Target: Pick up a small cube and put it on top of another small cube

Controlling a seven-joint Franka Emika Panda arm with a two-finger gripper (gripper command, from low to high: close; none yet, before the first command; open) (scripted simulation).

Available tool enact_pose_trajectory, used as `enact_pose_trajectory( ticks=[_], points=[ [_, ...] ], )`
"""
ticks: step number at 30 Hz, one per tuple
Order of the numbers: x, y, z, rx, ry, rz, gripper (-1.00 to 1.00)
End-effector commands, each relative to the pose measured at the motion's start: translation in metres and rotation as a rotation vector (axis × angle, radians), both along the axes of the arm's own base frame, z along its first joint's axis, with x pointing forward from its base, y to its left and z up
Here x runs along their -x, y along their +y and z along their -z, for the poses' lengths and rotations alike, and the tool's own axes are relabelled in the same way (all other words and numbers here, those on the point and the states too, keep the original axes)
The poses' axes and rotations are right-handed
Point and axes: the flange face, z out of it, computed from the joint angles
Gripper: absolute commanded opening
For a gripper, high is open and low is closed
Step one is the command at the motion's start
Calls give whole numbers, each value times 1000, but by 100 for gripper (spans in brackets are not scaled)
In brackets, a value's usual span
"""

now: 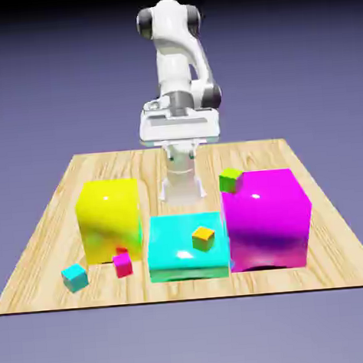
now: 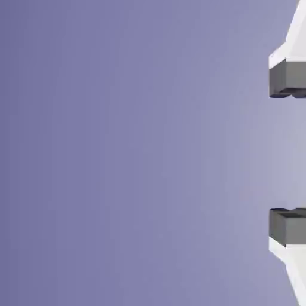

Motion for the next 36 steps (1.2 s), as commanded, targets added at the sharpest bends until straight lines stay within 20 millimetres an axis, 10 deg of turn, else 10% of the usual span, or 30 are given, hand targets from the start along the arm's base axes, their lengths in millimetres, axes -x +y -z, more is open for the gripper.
enact_pose_trajectory(
  ticks=[1, 16, 27, 36],
  points=[
    [-8, -7, 7, 8, 33, -11, 0],
    [-89, -128, 146, 157, 518, -215, 0],
    [-99, -228, 235, 296, 850, -415, 0],
    [-99, -292, 263, 410, 1070, -584, 0]
  ],
)
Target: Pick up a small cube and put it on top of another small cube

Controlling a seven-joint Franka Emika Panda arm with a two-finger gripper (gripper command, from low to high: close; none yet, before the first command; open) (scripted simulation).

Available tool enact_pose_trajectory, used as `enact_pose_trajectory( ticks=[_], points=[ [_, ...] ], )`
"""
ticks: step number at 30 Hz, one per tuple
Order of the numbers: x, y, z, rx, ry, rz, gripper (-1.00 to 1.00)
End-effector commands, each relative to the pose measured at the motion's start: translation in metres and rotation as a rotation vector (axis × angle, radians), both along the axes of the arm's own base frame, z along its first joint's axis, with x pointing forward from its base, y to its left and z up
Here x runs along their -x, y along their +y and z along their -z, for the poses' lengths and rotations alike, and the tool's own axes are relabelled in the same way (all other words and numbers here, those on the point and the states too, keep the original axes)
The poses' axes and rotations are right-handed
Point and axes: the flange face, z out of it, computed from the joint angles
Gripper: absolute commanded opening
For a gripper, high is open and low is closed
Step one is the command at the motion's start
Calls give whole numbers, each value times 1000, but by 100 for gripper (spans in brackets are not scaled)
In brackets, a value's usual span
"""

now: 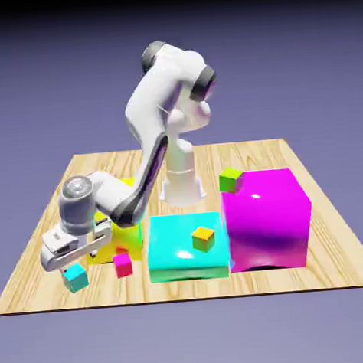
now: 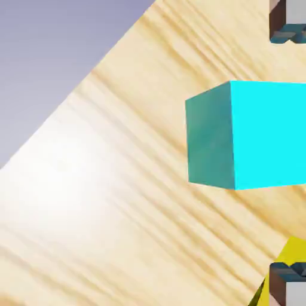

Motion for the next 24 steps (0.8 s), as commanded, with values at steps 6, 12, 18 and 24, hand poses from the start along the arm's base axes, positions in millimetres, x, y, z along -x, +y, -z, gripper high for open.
enact_pose_trajectory(
  ticks=[6, 12, 18, 24],
  points=[
    [13, -12, 67, 0, 0, 0, -100],
    [-15, 55, -2, -96, 5, 13, -100],
    [-34, 179, -37, -243, 41, -2, -100],
    [-24, 297, -104, -283, 81, -61, -100]
  ],
)
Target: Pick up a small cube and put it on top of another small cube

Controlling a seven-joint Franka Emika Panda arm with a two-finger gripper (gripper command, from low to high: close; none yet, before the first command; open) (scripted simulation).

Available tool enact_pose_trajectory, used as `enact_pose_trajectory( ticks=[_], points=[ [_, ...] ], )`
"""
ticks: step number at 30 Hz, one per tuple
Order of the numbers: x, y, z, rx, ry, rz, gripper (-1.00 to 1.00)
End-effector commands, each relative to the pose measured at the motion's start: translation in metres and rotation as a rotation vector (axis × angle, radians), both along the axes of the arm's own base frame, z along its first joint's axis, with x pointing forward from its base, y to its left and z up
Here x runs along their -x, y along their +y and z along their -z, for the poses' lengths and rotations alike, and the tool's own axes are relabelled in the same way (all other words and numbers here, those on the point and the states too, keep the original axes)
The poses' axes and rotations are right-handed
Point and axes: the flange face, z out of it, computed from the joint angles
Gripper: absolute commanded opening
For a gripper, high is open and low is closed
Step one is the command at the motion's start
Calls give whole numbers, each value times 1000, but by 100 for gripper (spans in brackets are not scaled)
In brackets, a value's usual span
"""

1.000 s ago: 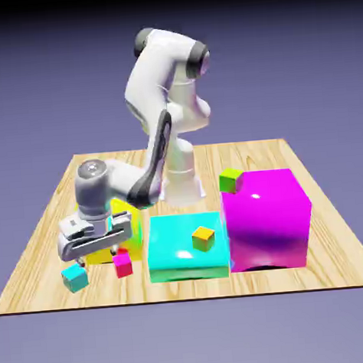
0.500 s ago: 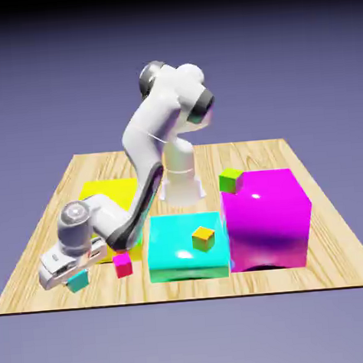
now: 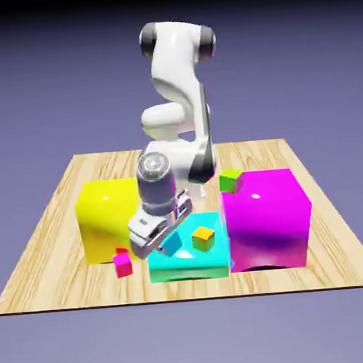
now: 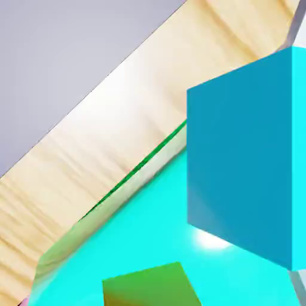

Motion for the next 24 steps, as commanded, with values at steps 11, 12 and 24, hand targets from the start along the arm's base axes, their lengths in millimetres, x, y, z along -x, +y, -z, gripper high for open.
enact_pose_trajectory(
  ticks=[11, 12, 24],
  points=[
    [103, 162, -146, 194, -62, -126, -100],
    [116, 173, -157, 226, -80, -132, -100],
    [142, 179, -135, 276, -110, -137, 100]
  ],
)
